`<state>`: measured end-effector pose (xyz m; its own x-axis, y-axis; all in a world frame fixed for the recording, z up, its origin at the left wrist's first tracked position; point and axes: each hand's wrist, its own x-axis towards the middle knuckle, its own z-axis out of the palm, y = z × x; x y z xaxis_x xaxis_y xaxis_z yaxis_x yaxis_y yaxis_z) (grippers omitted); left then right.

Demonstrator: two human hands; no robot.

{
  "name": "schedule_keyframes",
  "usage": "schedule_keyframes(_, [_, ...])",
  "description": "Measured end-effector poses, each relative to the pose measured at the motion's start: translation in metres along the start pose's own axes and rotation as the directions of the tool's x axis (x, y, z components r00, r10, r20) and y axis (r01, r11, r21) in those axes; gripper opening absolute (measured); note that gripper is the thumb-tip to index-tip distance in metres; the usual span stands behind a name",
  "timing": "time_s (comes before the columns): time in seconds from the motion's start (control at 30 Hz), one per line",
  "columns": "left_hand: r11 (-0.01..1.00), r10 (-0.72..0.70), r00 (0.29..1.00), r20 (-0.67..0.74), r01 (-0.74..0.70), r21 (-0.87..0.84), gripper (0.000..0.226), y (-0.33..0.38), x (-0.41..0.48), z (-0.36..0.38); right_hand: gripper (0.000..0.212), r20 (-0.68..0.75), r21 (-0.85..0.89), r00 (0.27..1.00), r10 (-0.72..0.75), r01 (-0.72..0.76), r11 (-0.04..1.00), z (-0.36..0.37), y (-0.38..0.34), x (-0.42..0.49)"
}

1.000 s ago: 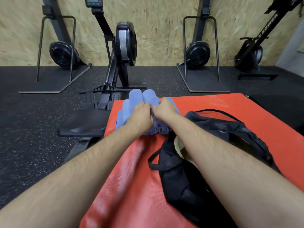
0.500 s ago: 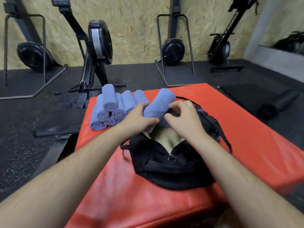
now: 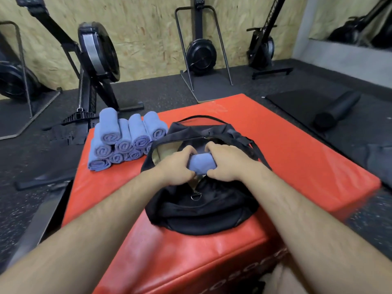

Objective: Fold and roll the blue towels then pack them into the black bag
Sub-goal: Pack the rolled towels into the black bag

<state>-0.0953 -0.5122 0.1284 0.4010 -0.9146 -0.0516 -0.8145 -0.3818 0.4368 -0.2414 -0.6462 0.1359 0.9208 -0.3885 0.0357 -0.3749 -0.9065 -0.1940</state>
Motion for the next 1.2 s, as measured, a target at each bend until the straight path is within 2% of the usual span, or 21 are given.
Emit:
schedule_keyframes(0.17, [0.976, -0.005, 0.997, -0.079, 0.022, 0.216, 0.061, -0.024, 0.016, 0.028, 0.042, -0.006, -0.048, 0.998, 0.056, -0.056, 0.997, 0.024, 0.003, 0.02])
schedule_keyframes(0.27, [0.908, 0.14, 0.954, -0.264, -0.017, 0.419, 0.058, -0.028, 0.016, 0.047, 0.038, -0.033, -0.089, 0.995, 0.095, -0.098, 0.991, 0.035, 0.005, 0.03])
schedule_keyframes(0.37, [0.836, 0.245, 0.9, -0.361, -0.007, 0.549, 0.04, -0.022, 0.012, 0.054, 0.041, -0.111, -0.14, 0.988, 0.107, -0.123, 0.983, 0.04, 0.002, 0.033])
schedule_keyframes(0.47, [0.878, 0.233, 0.908, -0.348, -0.042, 0.478, 0.016, -0.019, 0.012, 0.054, 0.037, -0.231, -0.196, 0.968, 0.1, -0.148, 0.969, 0.046, -0.008, 0.035])
schedule_keyframes(0.57, [0.915, 0.161, 0.93, -0.331, -0.015, 0.403, 0.02, -0.025, 0.015, 0.057, 0.04, -0.291, -0.176, 0.953, 0.083, -0.139, 0.974, 0.052, -0.018, 0.035])
schedule_keyframes(0.7, [0.93, 0.13, 0.942, -0.31, -0.008, 0.366, 0.02, -0.025, 0.016, 0.058, 0.031, -0.221, -0.169, 0.97, 0.096, -0.135, 0.976, 0.055, -0.021, 0.032])
schedule_keyframes(0.83, [0.901, 0.142, 0.953, -0.268, -0.012, 0.435, 0.021, -0.025, 0.014, 0.06, 0.025, -0.174, -0.135, 0.976, 0.128, -0.152, 0.979, 0.059, -0.026, 0.026])
schedule_keyframes(0.9, [0.899, 0.102, 0.962, -0.252, 0.019, 0.438, 0.02, -0.027, 0.014, 0.062, 0.025, -0.141, -0.099, 0.981, 0.132, -0.147, 0.984, 0.059, -0.027, 0.024])
schedule_keyframes(1.0, [0.936, -0.008, 0.981, -0.196, 0.076, 0.343, 0.043, -0.027, 0.015, 0.066, 0.028, -0.087, -0.066, 0.988, 0.129, -0.135, 0.989, 0.056, -0.026, 0.02])
schedule_keyframes(1.07, [0.953, -0.043, 0.984, -0.173, 0.092, 0.287, 0.049, -0.025, 0.013, 0.065, 0.027, -0.074, -0.06, 0.99, 0.12, -0.125, 0.99, 0.053, -0.027, 0.017])
schedule_keyframes(1.2, [0.986, 0.054, 0.963, -0.263, -0.01, 0.169, 0.018, -0.021, 0.006, 0.05, 0.026, -0.146, -0.053, 0.984, 0.103, -0.112, 0.992, 0.041, -0.04, 0.011])
